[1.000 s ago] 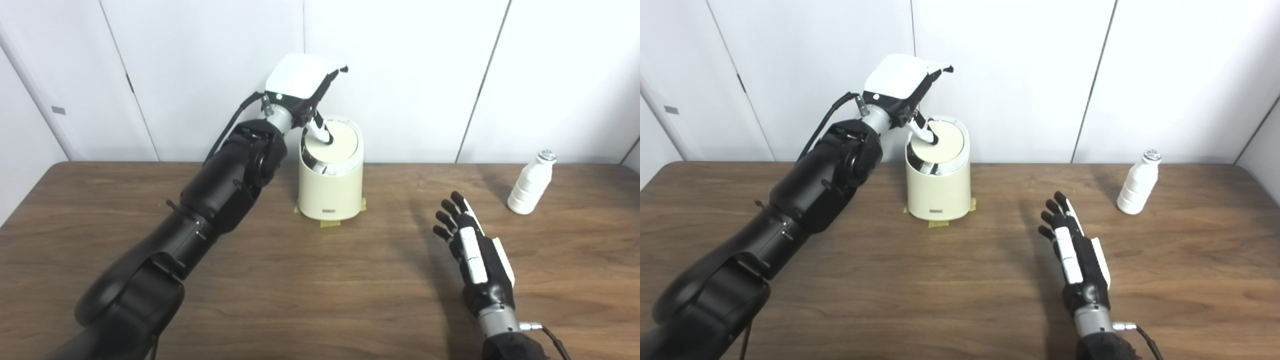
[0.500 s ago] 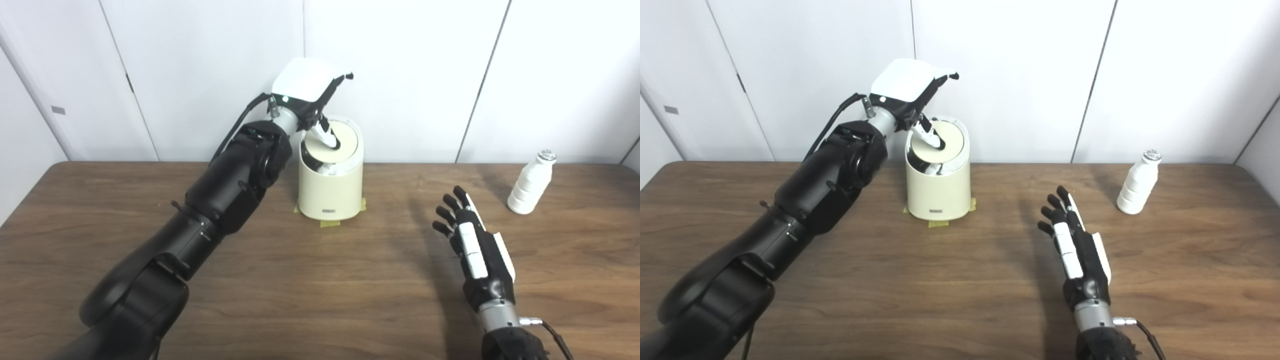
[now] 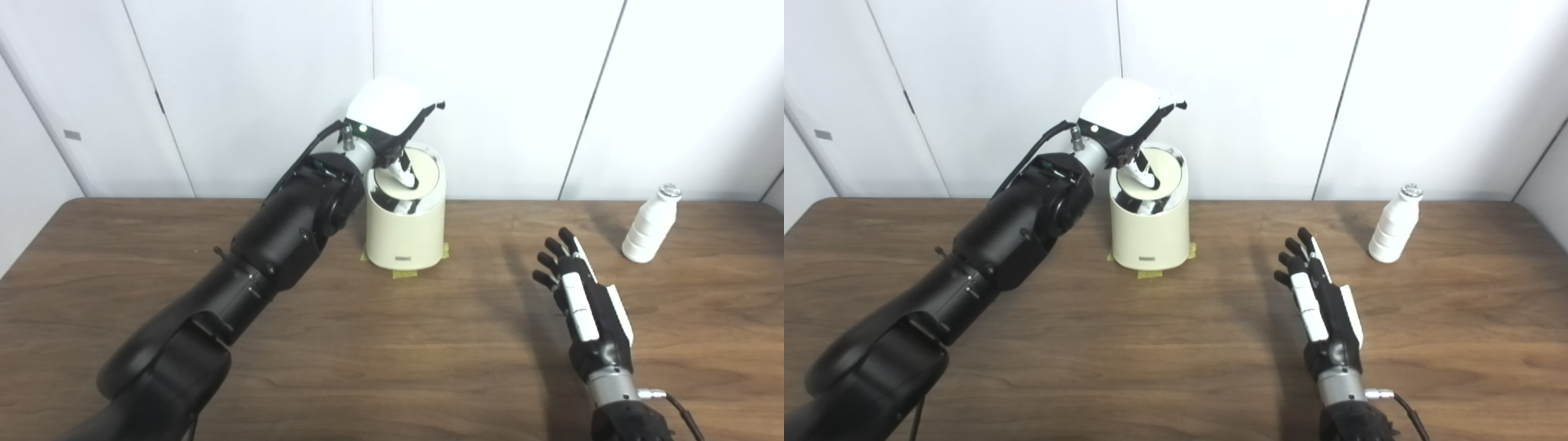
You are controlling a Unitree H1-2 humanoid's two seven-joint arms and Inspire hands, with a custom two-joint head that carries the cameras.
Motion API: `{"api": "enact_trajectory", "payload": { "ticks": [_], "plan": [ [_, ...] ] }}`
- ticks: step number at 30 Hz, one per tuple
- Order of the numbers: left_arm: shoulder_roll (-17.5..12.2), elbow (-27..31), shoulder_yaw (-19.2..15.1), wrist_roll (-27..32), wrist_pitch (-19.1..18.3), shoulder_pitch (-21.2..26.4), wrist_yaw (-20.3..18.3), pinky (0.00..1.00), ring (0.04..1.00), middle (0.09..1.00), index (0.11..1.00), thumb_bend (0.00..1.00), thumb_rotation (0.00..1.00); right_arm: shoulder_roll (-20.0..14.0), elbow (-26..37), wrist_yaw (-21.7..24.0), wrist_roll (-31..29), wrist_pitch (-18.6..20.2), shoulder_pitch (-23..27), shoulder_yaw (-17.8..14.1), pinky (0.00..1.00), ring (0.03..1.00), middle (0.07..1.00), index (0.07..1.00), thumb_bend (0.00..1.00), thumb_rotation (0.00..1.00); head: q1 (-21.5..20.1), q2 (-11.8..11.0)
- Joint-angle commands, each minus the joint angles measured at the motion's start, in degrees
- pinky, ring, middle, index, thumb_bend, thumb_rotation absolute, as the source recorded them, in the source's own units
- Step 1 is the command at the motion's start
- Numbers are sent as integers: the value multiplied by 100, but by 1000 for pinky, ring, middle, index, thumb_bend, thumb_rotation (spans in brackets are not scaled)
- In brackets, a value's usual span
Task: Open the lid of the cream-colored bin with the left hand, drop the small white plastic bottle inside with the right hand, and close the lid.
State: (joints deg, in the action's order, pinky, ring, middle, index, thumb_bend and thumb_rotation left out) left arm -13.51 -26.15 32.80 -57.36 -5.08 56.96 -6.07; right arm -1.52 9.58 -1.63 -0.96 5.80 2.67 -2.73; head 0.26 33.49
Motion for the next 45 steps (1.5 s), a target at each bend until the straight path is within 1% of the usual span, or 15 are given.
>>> {"api": "enact_trajectory", "payload": {
  "ticks": [1, 7, 12, 18, 21, 24, 27, 30, 31, 33, 35, 37, 40, 42, 45],
  "plan": [
    [-54, -13, 23, -154, 71, 307, 142, 737, 856, 867, 892, 1000, 110, -19, 196, 10, 10, -206, 188, -4, 832, 902, 931, 969, 588, 857, 8, 8],
    [-49, -149, 87, -298, 157, 277, 204, 771, 849, 862, 888, 1000, 107, 11, 205, -7, 15, -207, 192, -2, 829, 897, 926, 963, 589, 852, -35, 19],
    [-47, -215, 193, -382, 252, 228, 183, 839, 863, 867, 896, 1000, 133, 30, 380, -27, 77, -104, 163, 27, 828, 897, 927, 964, 594, 864, -80, 60],
    [-11, -96, 140, -329, 228, 142, 77, 841, 864, 872, 900, 1000, 137, 29, 428, -30, 59, -94, 125, 14, 830, 897, 925, 964, 606, 857, -96, 109],
    [-11, 201, 3, -221, 115, 159, -152, 827, 871, 880, 909, 1000, 147, 11, 410, -22, 27, -102, 110, -13, 832, 899, 927, 965, 604, 853, -105, 138],
    [41, 434, -183, -89, -20, 169, -335, 757, 855, 873, 918, 1000, 137, -19, 378, -2, 0, -128, 95, -36, 840, 904, 930, 969, 607, 853, -110, 143],
    [35, 639, -327, 1, -135, 275, -571, 751, 862, 876, 913, 1000, 143, -25, 386, -8, -5, -97, 83, -57, 836, 899, 927, 966, 603, 853, -114, 143],
    [19, 840, -550, 179, -293, 381, -825, 769, 857, 862, 881, 1000, 137, -35, 406, 10, -22, -79, 70, -62, 839, 903, 930, 967, 597, 857, -118, 152],
    [28, 947, -708, 332, -430, 422, -983, 771, 856, 860, 873, 1000, 134, -38, 424, 9, -8, -61, 66, -57, 840, 903, 931, 967, 595, 856, -119, 156],
    [57, 1120, -955, 565, -673, 461, -1231, 690, 812, 839, 810, 1000, 98, -39, 444, 7, 1, -36, 60, -56, 835, 902, 930, 968, 595, 859, -127, 154],
    [81, 1431, -1361, 1008, -1086, 462, -1601, 645, 783, 817, 776, 993, 50, -52, 401, 16, -18, -82, 57, -68, 835, 901, 928, 967, 600, 856, -143, 159],
    [82, 1676, -1654, 1340, -1339, 412, -1802, 633, 771, 805, 759, 970, 36, -62, 369, 18, -21, -108, 57, -78, 838, 902, 927, 965, 601, 854, -160, 147],
    [101, 2109, -2217, 2025, -1643, 141, -1839, 637, 746, 782, 764, 837, 66, -40, 455, -14, 0, -27, 52, -85, 828, 892, 918, 953, 594, 850, -191, 146],
    [66, 2343, -2414, 2249, -1781, -57, -1793, 637, 741, 775, 780, 809, 118, -41, 499, -36, 36, 13, 52, -91, 824, 888, 915, 947, 591, 851, -194, 149],
    [150, 2565, -2777, 2553, -1755, -521, -1359, 623, 729, 768, 794, 783, 187, -48, 503, -72, 62, 27, 51, -125, 812, 877, 908, 931, 594, 836, -181, 161]
  ]
}}
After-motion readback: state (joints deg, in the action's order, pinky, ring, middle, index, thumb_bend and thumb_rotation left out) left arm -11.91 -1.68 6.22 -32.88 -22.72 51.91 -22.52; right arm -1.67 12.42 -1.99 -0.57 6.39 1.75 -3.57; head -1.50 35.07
